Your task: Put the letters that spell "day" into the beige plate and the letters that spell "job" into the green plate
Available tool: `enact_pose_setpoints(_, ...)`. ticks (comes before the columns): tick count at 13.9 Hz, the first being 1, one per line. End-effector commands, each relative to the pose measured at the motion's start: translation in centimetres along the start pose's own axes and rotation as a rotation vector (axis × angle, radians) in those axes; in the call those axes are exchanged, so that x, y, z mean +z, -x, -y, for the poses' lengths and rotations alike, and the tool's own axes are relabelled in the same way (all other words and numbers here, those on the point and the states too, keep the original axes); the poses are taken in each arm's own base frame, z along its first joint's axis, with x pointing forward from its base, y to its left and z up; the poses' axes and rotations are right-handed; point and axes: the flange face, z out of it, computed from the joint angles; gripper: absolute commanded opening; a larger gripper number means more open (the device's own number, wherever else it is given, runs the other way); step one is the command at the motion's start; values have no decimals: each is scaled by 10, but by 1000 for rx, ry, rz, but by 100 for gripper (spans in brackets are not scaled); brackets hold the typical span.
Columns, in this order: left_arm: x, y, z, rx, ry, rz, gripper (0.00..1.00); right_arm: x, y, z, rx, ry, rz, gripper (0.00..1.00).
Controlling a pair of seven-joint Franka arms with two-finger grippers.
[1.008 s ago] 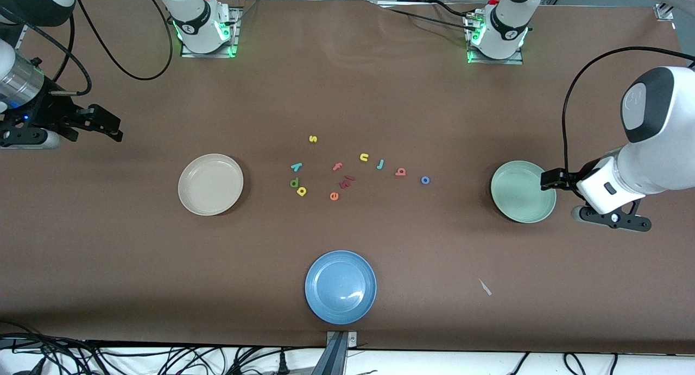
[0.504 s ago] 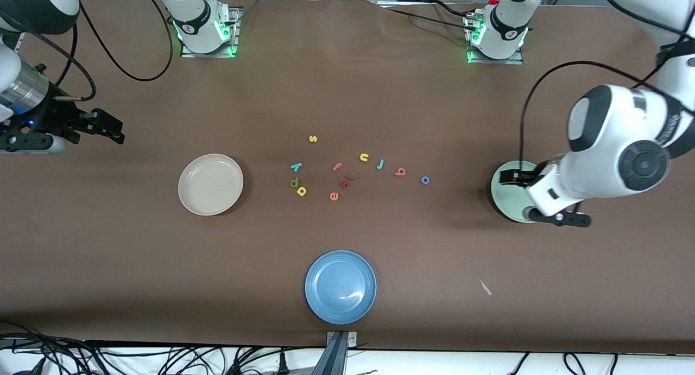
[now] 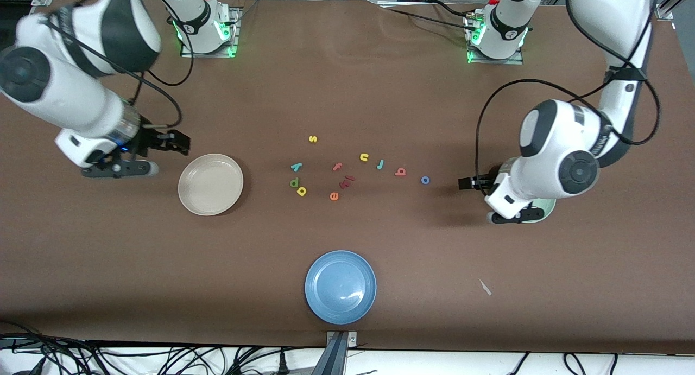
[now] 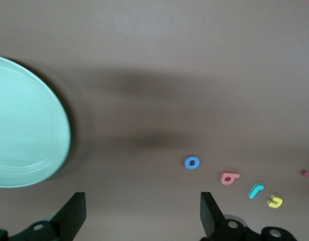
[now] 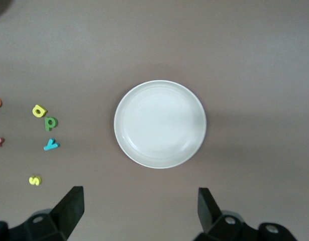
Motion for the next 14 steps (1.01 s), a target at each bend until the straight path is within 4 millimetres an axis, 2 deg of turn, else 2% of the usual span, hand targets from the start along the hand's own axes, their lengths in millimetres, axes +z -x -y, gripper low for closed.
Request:
enact_pose_setpoints(1, 27, 14, -17, -90, 20, -28, 100, 38, -14, 37, 83, 2, 9, 100)
enact_pose_setpoints(4, 78, 31, -39, -155, 21, -66, 99, 87, -24, 66, 167, 11, 26, 100)
enact_pose_setpoints(7, 120, 31, -61, -224, 40, -101, 98, 130, -23, 95, 245, 2, 13, 100)
enact_pose_setpoints(8, 133, 30, -66, -239, 42, -106, 95, 146, -21, 108, 273, -4, -3, 100)
enact_pose_setpoints(11, 152, 27, -68, -245, 47, -116, 82, 186, -15, 139, 414, -16, -27, 100)
enact_pose_setpoints(13, 159, 32, -74, -237, 39, -110, 78, 207, -1, 177, 515, -19, -41, 98)
enact_pose_setpoints(14, 164, 35, -71, -237, 30, -102, 75, 217, 2, 189, 552, -27, -49, 93)
